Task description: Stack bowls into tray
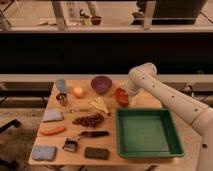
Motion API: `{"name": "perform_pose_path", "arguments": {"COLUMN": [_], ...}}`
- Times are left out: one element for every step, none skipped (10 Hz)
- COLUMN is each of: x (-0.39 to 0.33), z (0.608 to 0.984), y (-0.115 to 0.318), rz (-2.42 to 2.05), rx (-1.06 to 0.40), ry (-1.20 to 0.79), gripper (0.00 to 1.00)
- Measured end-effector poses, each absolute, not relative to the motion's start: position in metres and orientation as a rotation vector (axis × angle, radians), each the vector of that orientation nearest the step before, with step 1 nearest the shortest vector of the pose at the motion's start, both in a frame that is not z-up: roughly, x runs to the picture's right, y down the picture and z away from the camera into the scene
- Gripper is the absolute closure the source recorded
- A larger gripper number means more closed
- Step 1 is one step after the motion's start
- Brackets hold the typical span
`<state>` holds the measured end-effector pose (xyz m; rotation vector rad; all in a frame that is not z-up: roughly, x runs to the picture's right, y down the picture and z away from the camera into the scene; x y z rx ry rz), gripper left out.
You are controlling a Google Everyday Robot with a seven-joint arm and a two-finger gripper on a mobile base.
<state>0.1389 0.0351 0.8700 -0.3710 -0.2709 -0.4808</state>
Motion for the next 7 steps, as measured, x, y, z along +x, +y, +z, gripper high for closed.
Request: {"name": "perform_pose_path", "arguments": {"x": [0.147,0.153,0.164,0.170,0.174,0.177,0.181], "z": [0.874,0.876,0.880,0.886,0.891,0.895,0.898], "y": [0.037,0.039,0.040,0.039,0.039,0.038,0.039], "rz": [-0.478,-0.474,-0.469,-0.462,-0.460,-0.455,-0.449], "rx": [-0.380,-0.386,-0.392,-0.399,-0.403,-0.406,-0.411], "ry": [-0.251,-0.237,-0.214,-0.194,-0.182,-0.173,-0.166], "gripper": [0.20,0.20,0.20,0.20,0.20,0.20,0.20]}}
